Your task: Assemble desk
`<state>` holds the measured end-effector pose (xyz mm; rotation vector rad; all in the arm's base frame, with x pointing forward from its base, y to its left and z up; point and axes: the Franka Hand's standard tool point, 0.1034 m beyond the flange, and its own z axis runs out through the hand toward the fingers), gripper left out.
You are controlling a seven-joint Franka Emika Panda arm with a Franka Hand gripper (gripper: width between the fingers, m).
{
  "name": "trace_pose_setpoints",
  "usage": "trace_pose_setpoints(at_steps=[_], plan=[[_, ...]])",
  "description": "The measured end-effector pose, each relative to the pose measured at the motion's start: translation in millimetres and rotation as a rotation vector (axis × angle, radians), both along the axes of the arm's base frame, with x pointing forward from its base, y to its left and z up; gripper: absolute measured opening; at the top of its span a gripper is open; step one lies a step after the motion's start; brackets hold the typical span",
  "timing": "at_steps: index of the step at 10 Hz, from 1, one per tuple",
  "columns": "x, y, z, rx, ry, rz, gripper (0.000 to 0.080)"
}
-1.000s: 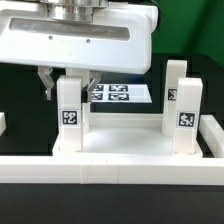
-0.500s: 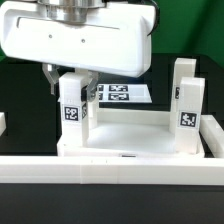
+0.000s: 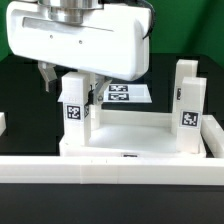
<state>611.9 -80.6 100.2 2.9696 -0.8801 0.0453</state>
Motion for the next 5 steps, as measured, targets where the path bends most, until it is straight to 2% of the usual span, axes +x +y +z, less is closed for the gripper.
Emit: trace_pose_setpoints(at_steps=[4, 5], plan=[[-4.4, 31.2, 28.8, 0.047, 0.0, -0.065, 0.0649], [-3.9, 36.7, 31.7, 0.05, -0.004, -0.06, 0.0649]])
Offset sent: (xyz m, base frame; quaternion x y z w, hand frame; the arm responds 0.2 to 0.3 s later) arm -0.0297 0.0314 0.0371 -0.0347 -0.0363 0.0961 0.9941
